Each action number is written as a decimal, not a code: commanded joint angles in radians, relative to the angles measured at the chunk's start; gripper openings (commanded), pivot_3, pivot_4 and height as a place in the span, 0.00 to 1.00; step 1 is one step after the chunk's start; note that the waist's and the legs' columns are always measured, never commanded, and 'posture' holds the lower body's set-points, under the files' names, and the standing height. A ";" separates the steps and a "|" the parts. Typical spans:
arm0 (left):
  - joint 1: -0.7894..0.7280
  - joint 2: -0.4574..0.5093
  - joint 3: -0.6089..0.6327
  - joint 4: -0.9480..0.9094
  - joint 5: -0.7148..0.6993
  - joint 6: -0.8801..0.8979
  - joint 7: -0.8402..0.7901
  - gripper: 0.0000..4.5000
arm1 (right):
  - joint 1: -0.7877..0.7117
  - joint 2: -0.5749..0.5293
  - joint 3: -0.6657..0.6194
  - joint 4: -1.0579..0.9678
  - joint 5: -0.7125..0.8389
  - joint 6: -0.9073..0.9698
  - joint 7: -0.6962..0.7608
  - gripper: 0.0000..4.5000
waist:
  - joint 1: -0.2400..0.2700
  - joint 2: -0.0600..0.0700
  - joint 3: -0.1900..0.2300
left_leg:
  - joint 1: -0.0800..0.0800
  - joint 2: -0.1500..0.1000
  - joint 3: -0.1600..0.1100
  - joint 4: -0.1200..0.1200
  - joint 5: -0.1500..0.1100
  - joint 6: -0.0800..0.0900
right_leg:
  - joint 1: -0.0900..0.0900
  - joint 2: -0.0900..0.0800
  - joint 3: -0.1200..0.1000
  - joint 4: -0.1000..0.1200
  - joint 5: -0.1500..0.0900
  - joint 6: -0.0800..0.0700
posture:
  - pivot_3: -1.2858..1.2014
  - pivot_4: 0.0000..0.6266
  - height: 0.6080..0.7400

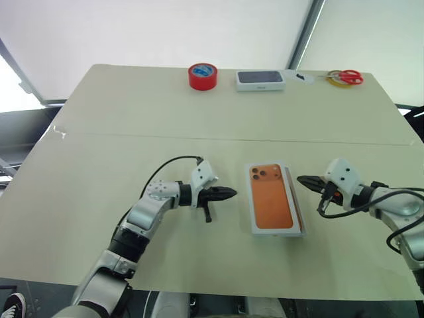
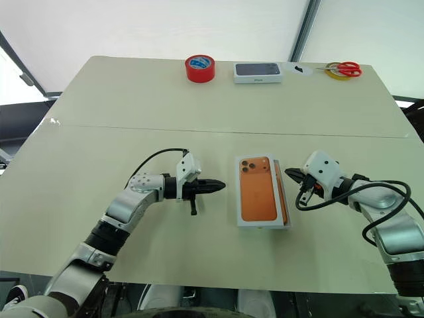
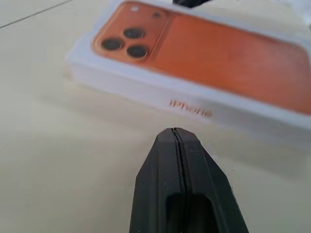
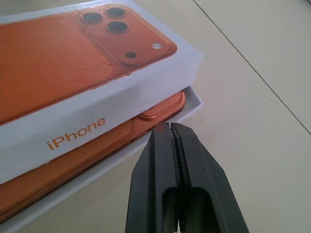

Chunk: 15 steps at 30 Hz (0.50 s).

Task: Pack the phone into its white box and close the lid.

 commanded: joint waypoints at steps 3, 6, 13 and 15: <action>-0.050 -0.074 -0.094 0.038 0.079 -0.017 0.021 0.00 | -0.024 -0.021 -0.030 0.011 -0.006 -0.029 0.060 0.01 | 0.000 0.000 0.000 | 0.000 -0.001 0.000 0.002 -0.001 0.002 | 0.001 -0.001 0.000 0.000 0.000 0.000 | 0.52 0.24 0.92; -0.067 -0.114 -0.102 0.065 0.095 -0.020 0.037 0.00 | -0.029 -0.023 -0.031 0.012 -0.006 -0.029 0.085 0.01 | -0.002 0.000 0.000 | 0.000 -0.001 0.000 0.002 -0.002 0.004 | 0.001 -0.001 0.000 0.000 0.000 0.000 | 0.52 0.24 0.92; -0.076 -0.158 -0.080 0.052 0.094 -0.052 0.048 0.00 | 0.018 -0.043 -0.022 -0.013 -0.036 -0.051 0.137 0.01 | -0.002 0.000 0.000 | 0.000 -0.001 0.000 0.002 -0.002 0.003 | 0.001 -0.001 0.000 0.000 0.000 0.000 | 0.52 0.24 0.92; -0.077 -0.166 -0.070 0.046 0.085 -0.049 0.053 0.00 | 0.021 -0.043 -0.024 -0.005 -0.045 -0.061 0.140 0.01 | -0.003 0.000 0.000 | 0.000 -0.001 0.000 0.002 -0.002 0.003 | 0.001 -0.001 0.000 0.000 0.000 0.000 | 0.52 0.24 0.92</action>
